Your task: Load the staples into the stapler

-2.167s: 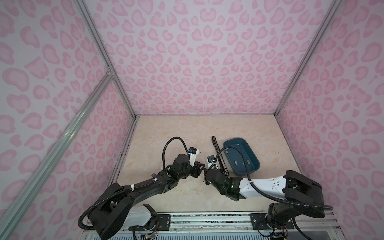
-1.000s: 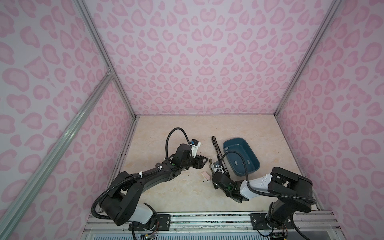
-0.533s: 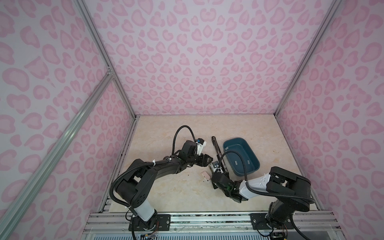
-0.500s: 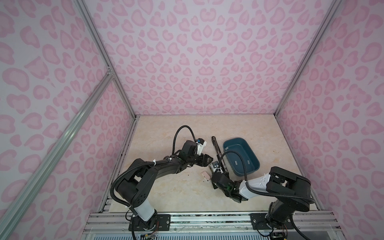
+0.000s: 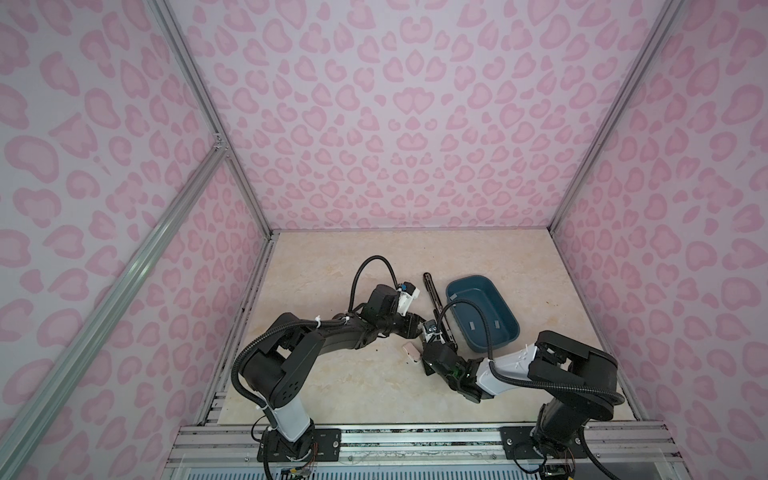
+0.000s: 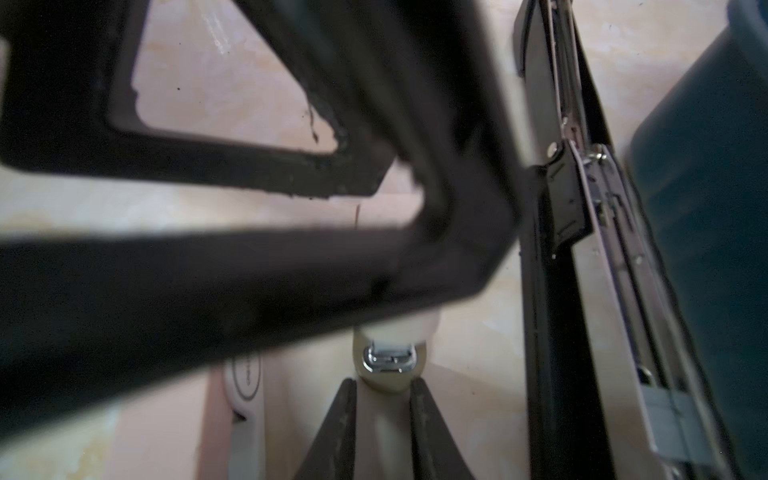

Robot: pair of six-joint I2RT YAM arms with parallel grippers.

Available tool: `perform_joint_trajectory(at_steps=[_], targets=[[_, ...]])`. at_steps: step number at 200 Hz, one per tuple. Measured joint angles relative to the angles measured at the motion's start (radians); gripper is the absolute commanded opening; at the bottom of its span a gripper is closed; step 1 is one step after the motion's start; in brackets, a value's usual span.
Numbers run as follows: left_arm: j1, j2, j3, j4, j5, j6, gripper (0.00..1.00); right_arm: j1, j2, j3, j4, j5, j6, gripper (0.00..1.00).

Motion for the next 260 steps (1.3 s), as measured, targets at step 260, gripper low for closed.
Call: perform_joint_trajectory(at_steps=[260], targets=[[-0.02, -0.161, -0.079, 0.026, -0.103, -0.004, 0.54, -0.068, -0.301, 0.104, -0.24, 0.014, 0.051, 0.22]])
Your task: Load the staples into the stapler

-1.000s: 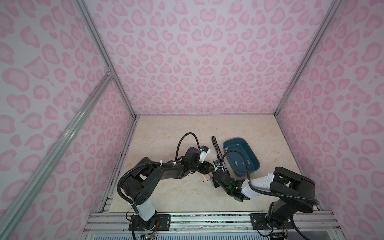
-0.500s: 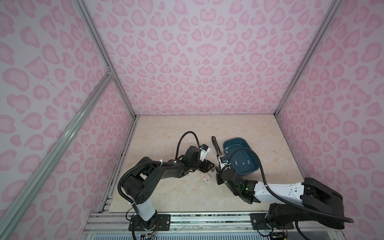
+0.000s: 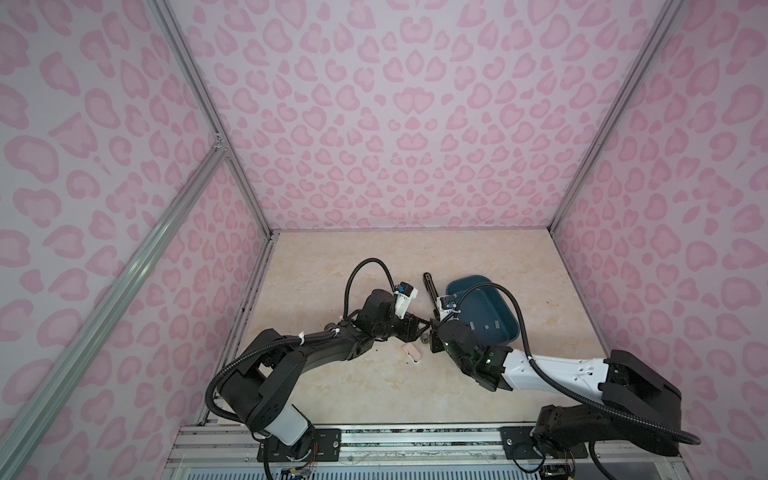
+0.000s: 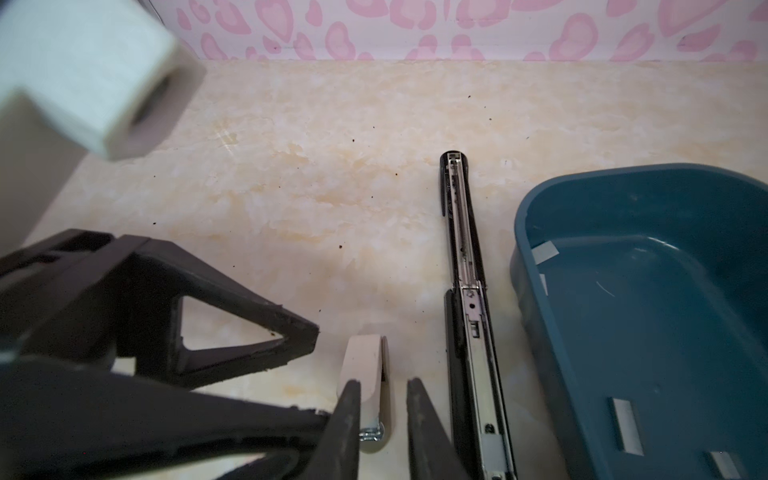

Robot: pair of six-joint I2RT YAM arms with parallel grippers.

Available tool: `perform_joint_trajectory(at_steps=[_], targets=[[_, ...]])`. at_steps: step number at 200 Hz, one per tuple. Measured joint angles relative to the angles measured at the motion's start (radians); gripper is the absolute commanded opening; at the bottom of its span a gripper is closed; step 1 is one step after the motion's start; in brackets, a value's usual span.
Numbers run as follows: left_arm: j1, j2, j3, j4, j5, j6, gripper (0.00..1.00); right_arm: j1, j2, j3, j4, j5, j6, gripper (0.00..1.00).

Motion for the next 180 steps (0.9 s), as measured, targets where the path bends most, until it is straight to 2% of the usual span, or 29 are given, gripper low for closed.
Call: perform_joint_trajectory(at_steps=[53, 129, 180], targets=[[0.037, -0.004, -0.025, -0.008, -0.135, -0.055, 0.53, -0.006, 0.121, 0.066, -0.031, -0.028, 0.013, 0.21], [0.01, 0.06, -0.001, -0.007, -0.104, -0.041, 0.53, 0.015, 0.18, 0.026, -0.021, -0.045, 0.059, 0.2], [0.001, 0.085, 0.001, -0.005, -0.098, -0.037, 0.51, 0.035, 0.212, 0.002, 0.051, -0.014, 0.1, 0.19]])
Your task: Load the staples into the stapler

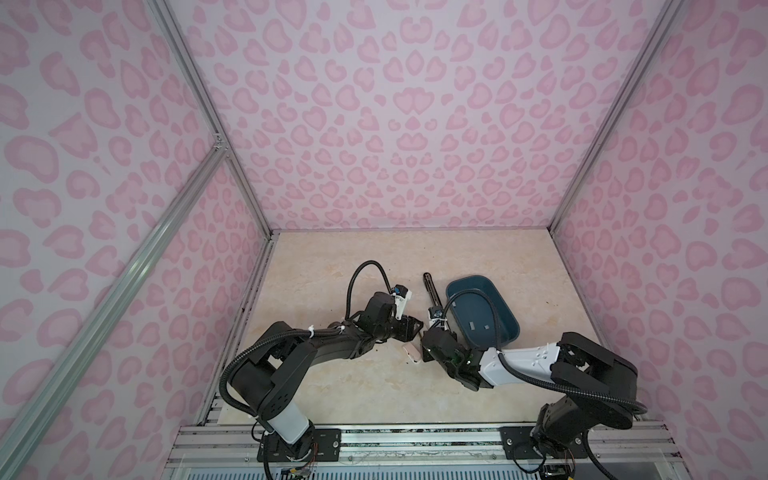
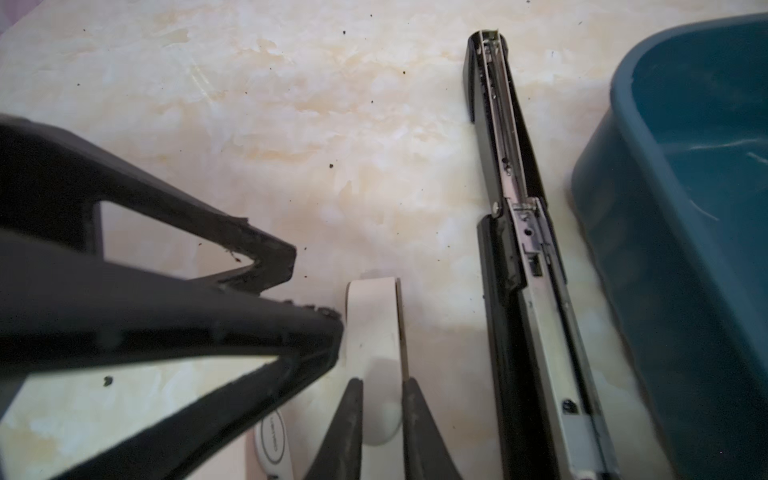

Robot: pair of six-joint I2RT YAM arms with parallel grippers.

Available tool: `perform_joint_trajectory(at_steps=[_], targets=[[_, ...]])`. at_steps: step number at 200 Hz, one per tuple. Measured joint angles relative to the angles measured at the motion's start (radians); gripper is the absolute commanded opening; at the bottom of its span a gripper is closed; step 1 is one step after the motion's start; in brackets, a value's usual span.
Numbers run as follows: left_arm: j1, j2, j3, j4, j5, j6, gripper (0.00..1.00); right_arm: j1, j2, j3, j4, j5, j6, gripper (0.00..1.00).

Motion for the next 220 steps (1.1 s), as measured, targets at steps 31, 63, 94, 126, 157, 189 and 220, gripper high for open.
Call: perform_joint_trajectory(at_steps=[31, 63, 94, 126, 157, 189, 220], targets=[[-0.001, 0.004, -0.006, 0.005, -0.001, 0.0, 0.5, 0.003, 0.023, -0.018, 0.055, 0.012, 0.025, 0.18], [-0.002, 0.005, -0.01, 0.006, -0.001, 0.0, 0.5, 0.01, 0.039, -0.037, 0.105, 0.033, 0.047, 0.18], [-0.002, 0.004, -0.01, 0.006, -0.002, 0.0, 0.5, 0.012, 0.024, -0.026, 0.074, 0.033, 0.05, 0.2], [0.002, -0.031, -0.003, -0.01, -0.017, 0.007, 0.52, 0.005, -0.068, 0.049, -0.095, 0.019, 0.016, 0.39], [0.004, -0.103, 0.02, -0.019, -0.042, 0.016, 0.54, -0.028, -0.183, 0.116, -0.257, 0.042, 0.007, 0.47], [0.006, -0.12, 0.08, -0.05, -0.053, 0.03, 0.55, -0.109, -0.245, 0.178, -0.498, -0.014, 0.037, 0.46], [0.026, -0.1, 0.151, -0.085, -0.065, 0.032, 0.56, -0.211, -0.293, 0.188, -0.685, -0.125, 0.026, 0.53]])
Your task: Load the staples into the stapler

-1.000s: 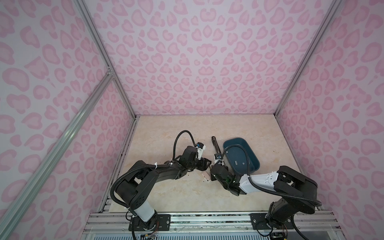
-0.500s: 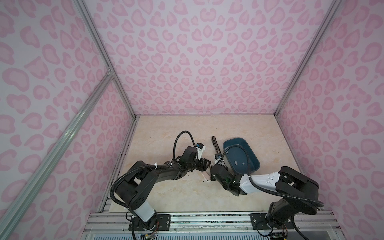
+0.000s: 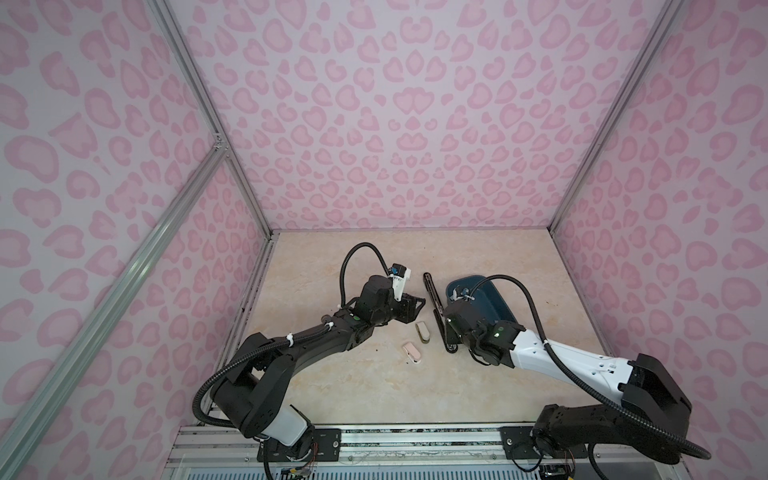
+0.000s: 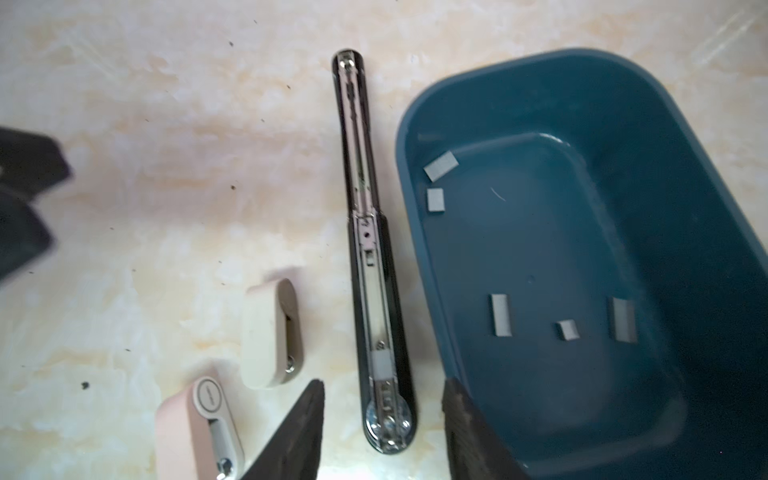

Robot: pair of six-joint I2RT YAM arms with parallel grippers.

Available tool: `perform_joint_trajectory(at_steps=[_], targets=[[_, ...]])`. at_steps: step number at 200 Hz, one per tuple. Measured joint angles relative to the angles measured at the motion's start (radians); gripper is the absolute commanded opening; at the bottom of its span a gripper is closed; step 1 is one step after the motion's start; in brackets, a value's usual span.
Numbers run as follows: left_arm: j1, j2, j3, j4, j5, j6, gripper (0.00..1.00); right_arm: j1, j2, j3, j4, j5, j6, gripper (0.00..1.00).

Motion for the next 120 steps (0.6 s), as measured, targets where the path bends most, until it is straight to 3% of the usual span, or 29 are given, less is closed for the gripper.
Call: perform_joint_trajectory(at_steps=[54, 120], targets=[[0.021, 0.115, 0.134, -0.061, 0.03, -0.015, 0.56, -0.056, 0.014, -0.002, -0.108, -0.183, -0.065, 0.56], [0.024, 0.191, 0.217, -0.111, 0.05, -0.01, 0.57, -0.033, 0.059, 0.058, -0.176, -0.269, -0.109, 0.5]])
